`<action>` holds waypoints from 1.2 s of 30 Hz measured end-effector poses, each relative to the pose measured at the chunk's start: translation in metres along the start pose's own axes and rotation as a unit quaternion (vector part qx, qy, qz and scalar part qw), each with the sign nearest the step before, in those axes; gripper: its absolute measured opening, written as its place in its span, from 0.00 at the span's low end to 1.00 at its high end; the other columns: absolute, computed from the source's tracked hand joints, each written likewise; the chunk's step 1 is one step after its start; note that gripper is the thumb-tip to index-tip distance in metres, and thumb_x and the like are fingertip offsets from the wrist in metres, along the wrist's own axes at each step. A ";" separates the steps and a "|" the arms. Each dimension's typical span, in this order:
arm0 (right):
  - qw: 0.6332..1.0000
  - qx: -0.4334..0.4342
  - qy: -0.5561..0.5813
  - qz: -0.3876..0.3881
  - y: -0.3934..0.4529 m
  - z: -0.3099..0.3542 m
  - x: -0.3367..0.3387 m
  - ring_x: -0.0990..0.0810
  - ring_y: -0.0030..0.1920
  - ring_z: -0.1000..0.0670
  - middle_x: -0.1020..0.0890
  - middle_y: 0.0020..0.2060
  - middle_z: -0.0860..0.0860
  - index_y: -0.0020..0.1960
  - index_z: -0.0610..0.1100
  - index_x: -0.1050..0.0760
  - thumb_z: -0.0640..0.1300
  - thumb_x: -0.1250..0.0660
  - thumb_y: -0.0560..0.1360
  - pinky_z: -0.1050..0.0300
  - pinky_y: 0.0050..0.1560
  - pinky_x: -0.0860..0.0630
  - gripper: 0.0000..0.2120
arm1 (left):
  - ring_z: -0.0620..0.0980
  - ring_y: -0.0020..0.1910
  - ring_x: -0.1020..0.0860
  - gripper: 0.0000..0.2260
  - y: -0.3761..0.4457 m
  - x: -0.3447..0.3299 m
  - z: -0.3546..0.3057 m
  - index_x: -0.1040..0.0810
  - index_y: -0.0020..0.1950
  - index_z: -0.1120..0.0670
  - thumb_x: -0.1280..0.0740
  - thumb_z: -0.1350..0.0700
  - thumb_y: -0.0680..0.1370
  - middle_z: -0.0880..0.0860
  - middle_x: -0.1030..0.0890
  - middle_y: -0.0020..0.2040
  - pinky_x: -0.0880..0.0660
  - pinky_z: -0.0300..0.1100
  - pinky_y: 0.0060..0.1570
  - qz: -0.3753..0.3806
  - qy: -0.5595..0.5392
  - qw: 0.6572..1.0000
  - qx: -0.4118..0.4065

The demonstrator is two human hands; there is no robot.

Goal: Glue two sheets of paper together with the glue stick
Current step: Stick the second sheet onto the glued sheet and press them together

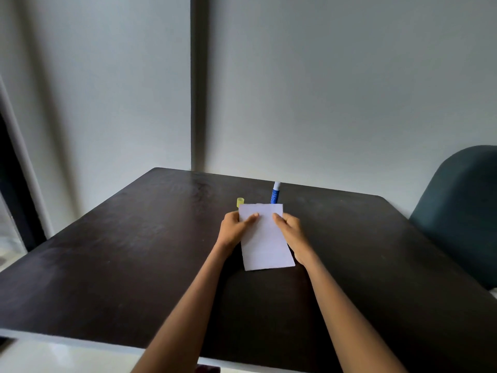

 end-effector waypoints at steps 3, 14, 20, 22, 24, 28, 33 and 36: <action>0.999 -0.007 0.037 0.016 0.000 -0.002 -0.004 0.18 0.42 0.49 0.16 0.42 0.48 0.46 0.45 0.22 0.51 0.28 0.68 0.51 0.44 0.22 0.12 | 0.56 0.47 0.16 0.13 0.001 -0.001 0.005 0.19 0.49 0.60 0.27 0.52 0.72 0.58 0.15 0.48 0.19 0.52 0.50 0.008 0.010 1.000 0.011; 0.999 -0.007 0.014 0.045 -0.006 0.006 -0.010 0.23 0.38 0.49 0.18 0.38 0.44 0.42 0.41 0.21 0.48 0.28 0.71 0.54 0.40 0.28 0.10 | 0.52 0.38 0.21 0.11 0.005 0.009 0.008 0.22 0.39 0.56 0.33 0.51 0.77 0.55 0.19 0.40 0.24 0.48 0.41 -0.043 -0.026 0.999 -0.002; 0.997 -0.002 0.016 -0.074 0.000 0.003 0.014 0.38 0.33 0.52 0.36 0.28 0.51 0.33 0.45 0.35 0.47 0.40 0.79 0.56 0.36 0.42 0.17 | 0.45 0.35 0.22 0.11 0.006 0.002 0.000 0.21 0.34 0.50 0.31 0.48 0.75 0.45 0.19 0.34 0.25 0.40 0.37 -0.005 -0.008 0.999 -0.044; 0.992 -0.003 0.042 -0.117 -0.001 0.001 0.023 0.35 0.33 0.52 0.32 0.29 0.52 0.33 0.45 0.32 0.49 0.40 0.79 0.55 0.36 0.39 0.16 | 0.51 0.44 0.16 0.06 0.004 -0.009 0.002 0.17 0.45 0.53 0.26 0.52 0.72 0.53 0.14 0.45 0.19 0.47 0.48 0.044 0.001 0.999 -0.031; 0.992 -0.002 0.073 -0.106 -0.001 0.000 0.022 0.25 0.35 0.54 0.23 0.33 0.53 0.38 0.46 0.27 0.51 0.34 0.76 0.57 0.37 0.30 0.11 | 0.53 0.45 0.16 0.08 0.005 -0.009 0.004 0.17 0.49 0.55 0.26 0.55 0.72 0.57 0.15 0.48 0.19 0.50 0.49 0.042 -0.004 0.999 -0.028; 0.999 0.004 0.024 0.041 0.001 0.000 -0.007 0.18 0.50 0.54 0.17 0.51 0.53 0.54 0.51 0.26 0.48 0.24 0.67 0.57 0.50 0.21 0.18 | 0.53 0.40 0.18 0.08 0.005 0.011 0.002 0.19 0.49 0.56 0.29 0.54 0.74 0.55 0.16 0.43 0.22 0.47 0.33 -0.046 -0.003 0.998 -0.042; 0.999 0.028 -0.009 0.024 0.002 0.003 -0.005 0.21 0.47 0.51 0.18 0.46 0.44 0.53 0.42 0.24 0.42 0.36 0.77 0.55 0.48 0.25 0.07 | 0.49 0.36 0.21 0.09 0.002 0.018 0.000 0.21 0.44 0.57 0.28 0.51 0.73 0.52 0.18 0.39 0.25 0.47 0.35 -0.096 0.019 0.994 -0.050; 0.999 0.033 -0.009 0.020 0.000 0.007 -0.006 0.22 0.37 0.53 0.20 0.39 0.50 0.52 0.43 0.25 0.45 0.35 0.77 0.61 0.37 0.26 0.07 | 0.50 0.33 0.24 0.12 0.001 0.022 -0.001 0.23 0.43 0.59 0.30 0.50 0.74 0.52 0.20 0.37 0.28 0.45 0.31 -0.118 0.027 0.991 -0.049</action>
Point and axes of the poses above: each hand's wrist, its own y-axis towards the middle knuckle, its own x-axis out of the back of the hand, z = x × y, the point moved 10 cm from there along y, towards the middle knuckle
